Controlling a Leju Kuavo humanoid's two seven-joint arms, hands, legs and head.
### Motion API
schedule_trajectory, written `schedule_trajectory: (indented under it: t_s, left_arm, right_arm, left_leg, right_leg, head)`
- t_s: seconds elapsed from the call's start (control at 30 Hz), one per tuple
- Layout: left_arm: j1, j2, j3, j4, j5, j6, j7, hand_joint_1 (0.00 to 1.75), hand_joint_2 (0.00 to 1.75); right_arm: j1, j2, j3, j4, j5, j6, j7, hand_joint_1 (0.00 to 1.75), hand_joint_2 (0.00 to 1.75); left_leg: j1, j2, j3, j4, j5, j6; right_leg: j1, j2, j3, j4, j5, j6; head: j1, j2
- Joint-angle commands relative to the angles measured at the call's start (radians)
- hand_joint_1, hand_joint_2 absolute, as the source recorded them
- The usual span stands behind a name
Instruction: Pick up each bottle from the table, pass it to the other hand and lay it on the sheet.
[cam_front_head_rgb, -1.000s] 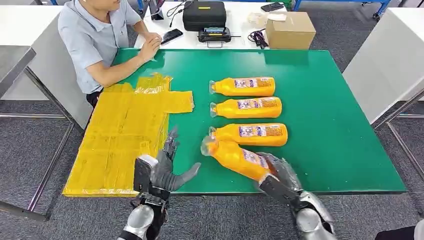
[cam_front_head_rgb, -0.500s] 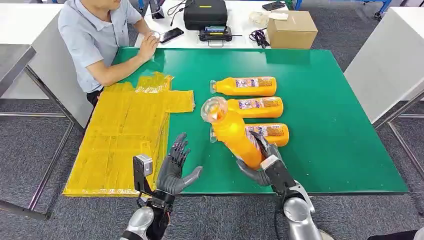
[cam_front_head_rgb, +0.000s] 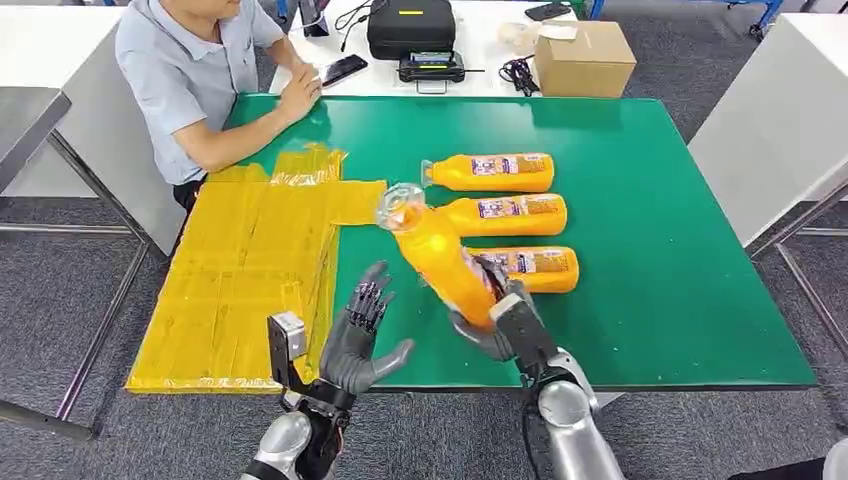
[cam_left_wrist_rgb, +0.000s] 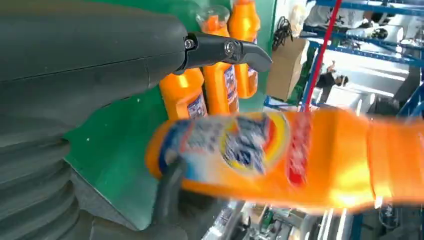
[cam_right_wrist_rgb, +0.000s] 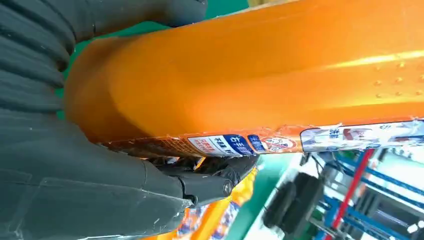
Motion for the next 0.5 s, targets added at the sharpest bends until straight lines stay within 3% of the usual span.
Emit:
schedule_trajectory:
  t_s: [0.03, 0.5]
  left_arm:
    - [-0.045, -0.012, -0.006, 0.016, -0.039, 0.067, -0.028, 0.00, 1.75]
    - [-0.079, -0.012, 0.004, 0.047, 0.043, 0.080, -0.025, 0.00, 1.75]
  right_arm:
    - [-0.078, 0.016, 0.114, 0.157, 0.069, -0.040, 0.006, 1.75, 1.75]
    - [-0.071, 0.016, 0.233, 0.139, 0.127, -0.067, -0.015, 1.75, 1.75]
  left_leg:
    - [0.001, 0.002, 0.002, 0.000, -0.001, -0.002]
    - [0.001, 0.000, 0.000, 0.000, 0.000, -0.001]
  right_leg:
    - [0.001, 0.002, 0.001, 0.000, -0.001, -0.003]
    - [0.001, 0.000, 0.000, 0.000, 0.000, -0.001]
  head:
    - [0.000, 0.000]
    - [0.000, 0.000]
